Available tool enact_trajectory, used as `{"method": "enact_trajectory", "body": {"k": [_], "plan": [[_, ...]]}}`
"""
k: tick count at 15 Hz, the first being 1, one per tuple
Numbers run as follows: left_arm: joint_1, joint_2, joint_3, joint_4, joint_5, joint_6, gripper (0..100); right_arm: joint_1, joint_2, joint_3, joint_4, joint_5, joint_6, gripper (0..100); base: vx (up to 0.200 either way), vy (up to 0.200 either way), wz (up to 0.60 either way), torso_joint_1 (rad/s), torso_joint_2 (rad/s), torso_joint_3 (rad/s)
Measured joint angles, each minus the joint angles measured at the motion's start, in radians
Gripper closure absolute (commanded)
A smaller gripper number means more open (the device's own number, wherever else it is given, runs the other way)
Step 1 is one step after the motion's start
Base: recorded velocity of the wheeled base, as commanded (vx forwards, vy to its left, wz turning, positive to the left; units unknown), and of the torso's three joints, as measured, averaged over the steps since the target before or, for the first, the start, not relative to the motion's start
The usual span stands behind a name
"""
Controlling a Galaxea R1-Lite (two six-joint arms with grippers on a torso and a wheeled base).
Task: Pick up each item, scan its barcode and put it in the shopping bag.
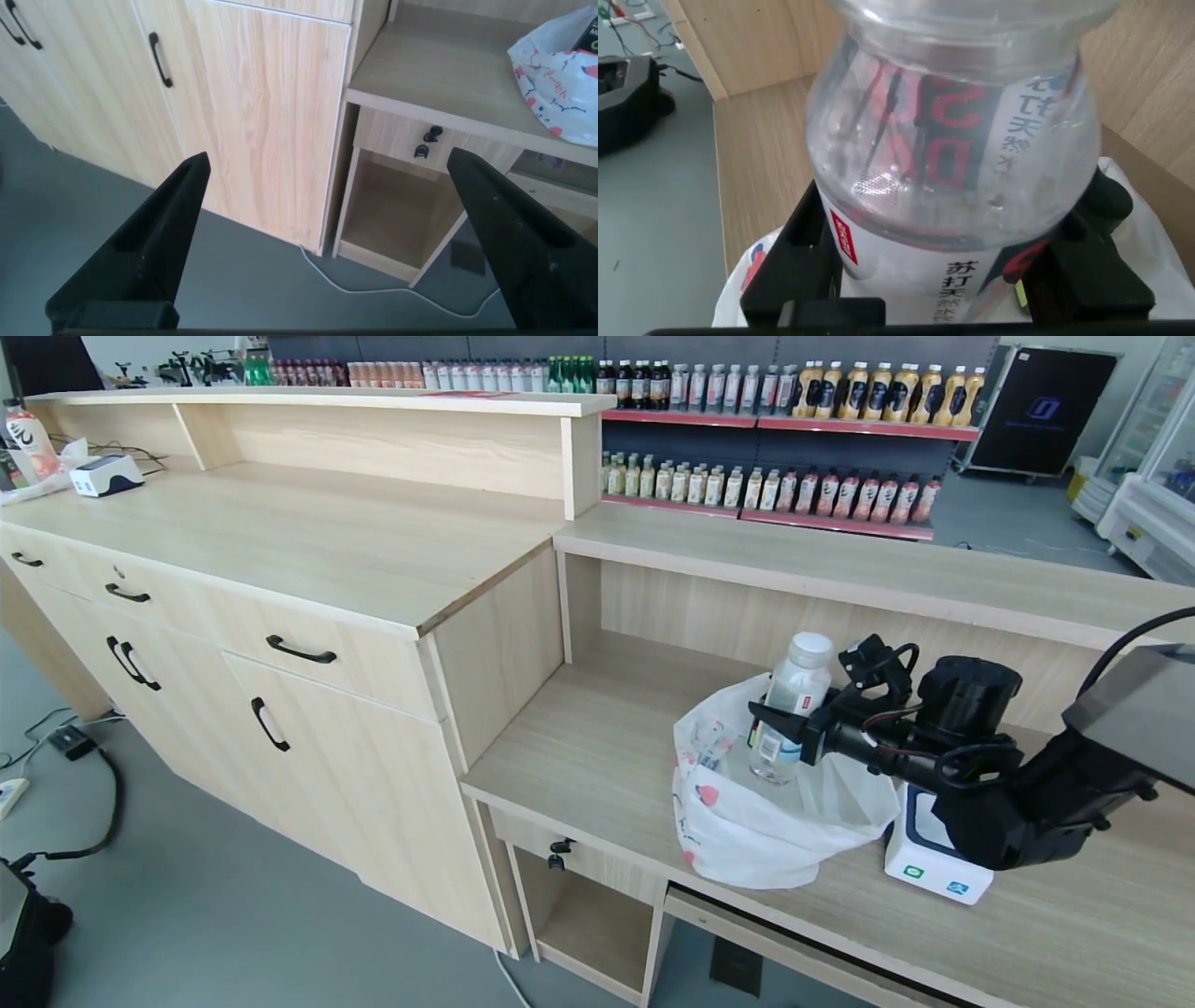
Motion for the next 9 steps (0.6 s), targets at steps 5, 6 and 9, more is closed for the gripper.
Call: {"method": "enact_trajectory", "body": {"k": [5, 6, 9], "plan": [[0.000, 0.000, 0.000, 0.000, 0.000, 0.000, 0, -0.006, 0.071, -0.008, -0.096, 0.032, -0.001, 100, 0.000, 0.000, 0.00, 0.000, 0.00, 0.000], [0.000, 0.000, 0.000, 0.000, 0.000, 0.000, 0, -0.005, 0.082, -0.017, -0.100, 0.046, -0.001, 100, 0.000, 0.000, 0.00, 0.000, 0.00, 0.000], [0.000, 0.000, 0.000, 0.000, 0.000, 0.000, 0, 0.006, 0.112, -0.053, -0.106, 0.049, -0.002, 100, 0.000, 0.000, 0.00, 0.000, 0.00, 0.000]]}}
